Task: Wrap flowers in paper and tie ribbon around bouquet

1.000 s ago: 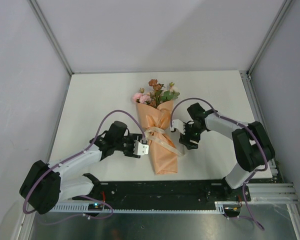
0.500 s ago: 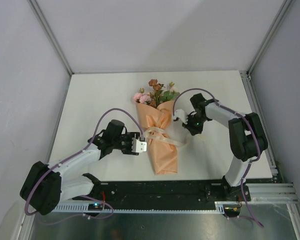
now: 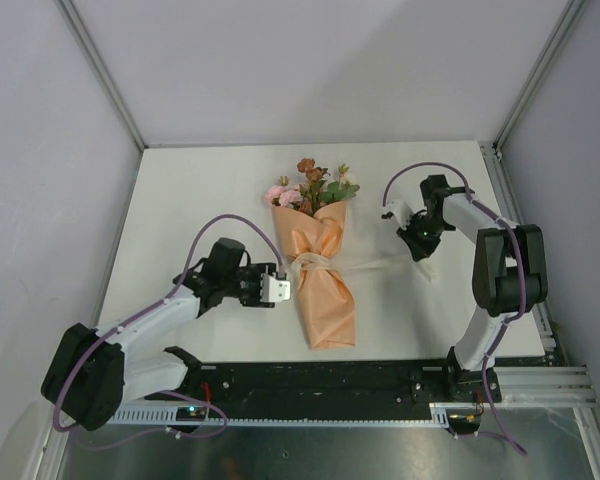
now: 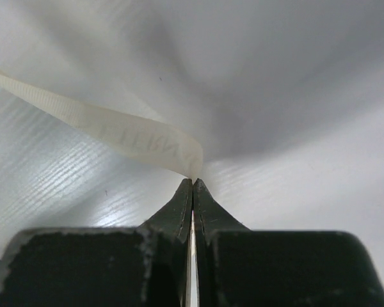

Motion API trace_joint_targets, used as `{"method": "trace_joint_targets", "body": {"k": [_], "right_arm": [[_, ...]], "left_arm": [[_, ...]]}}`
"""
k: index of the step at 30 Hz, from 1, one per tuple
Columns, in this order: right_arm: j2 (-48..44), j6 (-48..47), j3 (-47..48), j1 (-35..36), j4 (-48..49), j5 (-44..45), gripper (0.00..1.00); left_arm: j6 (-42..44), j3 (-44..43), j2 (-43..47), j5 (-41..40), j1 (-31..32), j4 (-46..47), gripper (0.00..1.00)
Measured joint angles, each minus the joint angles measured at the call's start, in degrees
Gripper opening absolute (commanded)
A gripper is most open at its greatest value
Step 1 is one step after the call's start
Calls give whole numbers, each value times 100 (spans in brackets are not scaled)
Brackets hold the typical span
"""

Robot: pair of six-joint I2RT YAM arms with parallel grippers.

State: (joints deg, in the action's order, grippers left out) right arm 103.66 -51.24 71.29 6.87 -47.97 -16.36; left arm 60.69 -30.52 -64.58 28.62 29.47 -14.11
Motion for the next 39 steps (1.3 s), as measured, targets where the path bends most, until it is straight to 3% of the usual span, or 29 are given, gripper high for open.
{"method": "trace_joint_targets", "body": {"k": [6, 10, 12, 14, 18, 26, 32, 39], "right_arm": [[20, 0, -116, -162, -44, 197, 0], [85, 4, -131, -146, -26, 348, 47], [85, 2, -142, -138, -26, 391, 59], [81, 15, -142, -125, -26, 391, 62], [-46, 109, -11, -42, -236, 138, 58], [-492, 1060, 1325, 710, -334, -1558, 34], [-282, 1799, 1803, 1856, 192, -2365, 31], [350, 2205, 1974, 2870, 656, -2393, 31]], "left_arm": [[-155, -142, -2, 125, -227, -96, 59], [-695, -525, 2, 372, -507, -133, 62], [-1104, -763, 26, 518, -638, -125, 64], [-1547, -986, 68, 656, -730, -125, 66], [-2413, -1331, 109, 901, -809, -96, 65], [-4437, -1541, -422, 1064, -874, 315, 55], [-5534, -1908, -1185, 953, -1056, 437, 44], [-6413, -2594, -1845, 977, -1335, 490, 36]]}}
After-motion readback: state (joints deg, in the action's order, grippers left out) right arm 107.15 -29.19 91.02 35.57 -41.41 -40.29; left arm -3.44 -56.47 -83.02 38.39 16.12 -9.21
